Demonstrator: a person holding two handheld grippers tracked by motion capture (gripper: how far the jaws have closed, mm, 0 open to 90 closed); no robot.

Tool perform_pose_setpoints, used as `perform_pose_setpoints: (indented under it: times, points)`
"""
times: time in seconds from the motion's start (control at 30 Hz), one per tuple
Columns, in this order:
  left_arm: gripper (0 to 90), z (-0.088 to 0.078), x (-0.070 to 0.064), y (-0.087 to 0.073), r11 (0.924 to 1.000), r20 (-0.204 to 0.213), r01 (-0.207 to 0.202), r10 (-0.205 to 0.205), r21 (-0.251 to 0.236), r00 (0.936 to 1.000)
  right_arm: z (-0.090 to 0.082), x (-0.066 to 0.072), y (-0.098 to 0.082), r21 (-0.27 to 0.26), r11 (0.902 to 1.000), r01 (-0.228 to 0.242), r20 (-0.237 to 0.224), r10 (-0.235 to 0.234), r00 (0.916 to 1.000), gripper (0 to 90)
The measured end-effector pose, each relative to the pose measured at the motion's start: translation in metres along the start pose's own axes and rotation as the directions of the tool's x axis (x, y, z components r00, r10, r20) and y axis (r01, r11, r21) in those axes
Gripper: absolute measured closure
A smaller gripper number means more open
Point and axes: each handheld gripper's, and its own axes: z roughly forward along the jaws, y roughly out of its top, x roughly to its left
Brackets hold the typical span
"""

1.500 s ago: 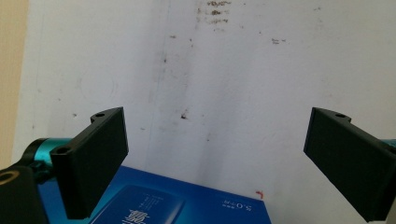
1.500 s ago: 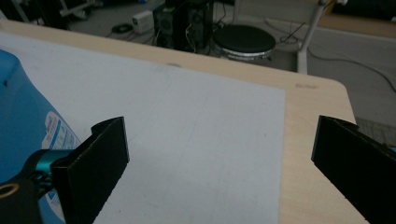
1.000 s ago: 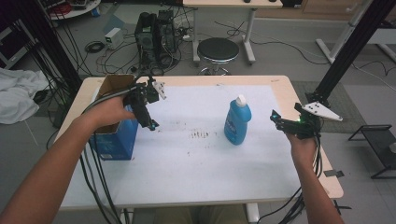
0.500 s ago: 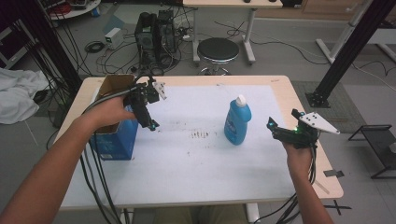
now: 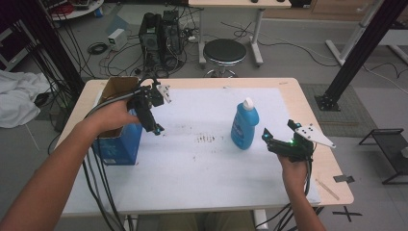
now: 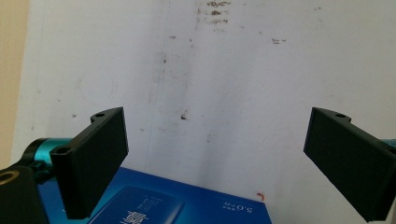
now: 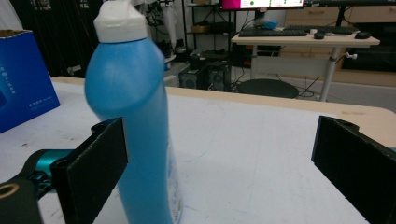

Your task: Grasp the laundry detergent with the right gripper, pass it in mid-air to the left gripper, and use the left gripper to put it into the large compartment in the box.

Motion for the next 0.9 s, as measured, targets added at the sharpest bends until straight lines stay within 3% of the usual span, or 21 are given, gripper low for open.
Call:
perform_pose_setpoints:
  times: [0.07, 0.17, 0.2, 0.33, 0.6, 0.67, 0.9]
  points:
    - [6.4, -0.001, 0.000, 0.000, 1.0000, -0.002, -0.003, 0.003, 0.008, 1.0000, 0.003, 0.008, -0.002, 0.006, 1.0000, -0.002, -0.006, 0.002, 1.0000, 2.9]
    - [6.3, 0.001, -0.002, -0.001, 0.9998, -0.005, 0.014, -0.014, -0.014, 0.9999, 0.006, 0.015, -0.002, 0.003, 0.9994, 0.033, -0.004, -0.033, 0.9994, 2.9]
    - [6.4, 0.000, 0.000, -0.001, 1.0000, -0.008, -0.004, 0.004, 0.009, 1.0000, 0.007, 0.018, -0.002, 0.003, 0.9994, 0.033, -0.011, -0.033, 0.9994, 2.9]
    - [6.4, 0.000, 0.000, -0.001, 1.0000, 0.001, -0.006, 0.006, 0.006, 1.0000, 0.013, 0.029, -0.005, 0.010, 0.9990, 0.043, -0.016, -0.043, 0.9990, 2.9]
    - [6.3, 0.001, 0.000, -0.001, 0.9999, 0.001, -0.007, 0.007, 0.009, 1.0000, 0.026, 0.041, -0.010, 0.015, 0.9992, 0.037, -0.027, -0.037, 0.9989, 2.9]
    - [6.4, 0.002, 0.000, -0.001, 1.0000, 0.004, -0.002, 0.002, 0.003, 1.0000, 0.028, 0.043, -0.011, 0.029, 0.9994, 0.019, -0.033, -0.018, 0.9993, 2.9]
    - [6.4, 0.003, 0.000, -0.002, 1.0000, 0.003, 0.003, -0.003, 0.006, 1.0000, 0.038, 0.045, -0.017, 0.037, 0.9990, 0.025, -0.020, -0.025, 0.9995, 2.9]
